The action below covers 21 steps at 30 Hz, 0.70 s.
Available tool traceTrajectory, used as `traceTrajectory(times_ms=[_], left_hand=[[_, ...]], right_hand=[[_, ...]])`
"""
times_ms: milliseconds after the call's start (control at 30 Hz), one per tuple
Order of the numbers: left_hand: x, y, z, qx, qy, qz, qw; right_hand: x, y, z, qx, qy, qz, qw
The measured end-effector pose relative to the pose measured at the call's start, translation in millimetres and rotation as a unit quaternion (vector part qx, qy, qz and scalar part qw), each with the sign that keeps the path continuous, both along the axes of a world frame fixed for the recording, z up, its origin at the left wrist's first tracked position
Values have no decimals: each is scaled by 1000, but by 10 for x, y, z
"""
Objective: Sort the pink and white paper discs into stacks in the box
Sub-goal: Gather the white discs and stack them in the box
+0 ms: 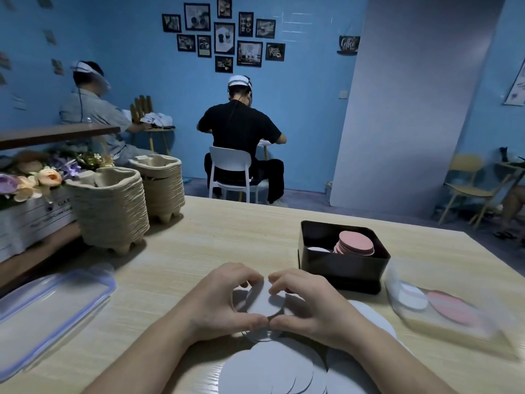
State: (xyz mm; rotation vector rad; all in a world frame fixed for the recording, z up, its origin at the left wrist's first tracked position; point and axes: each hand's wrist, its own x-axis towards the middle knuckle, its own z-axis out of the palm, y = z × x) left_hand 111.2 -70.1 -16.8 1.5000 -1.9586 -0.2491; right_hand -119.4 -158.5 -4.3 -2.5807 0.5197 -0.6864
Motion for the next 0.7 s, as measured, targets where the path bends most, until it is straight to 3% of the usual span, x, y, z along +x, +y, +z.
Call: traceTrajectory(times_ms=[200, 367, 600, 700], left_hand=[[49, 29, -11, 36, 7, 28, 999], [224, 68, -65, 54, -37, 69, 995], [171, 75, 8, 16, 87, 78, 993], [66, 54, 18, -18, 86, 62, 994]], right_hand=[[-47, 1, -16, 34, -31, -19, 999], [-228, -55, -38, 56, -51, -63, 995], [-282, -80, -30, 67, -49, -86, 993], [-261, -56, -28, 73, -46, -93, 992]])
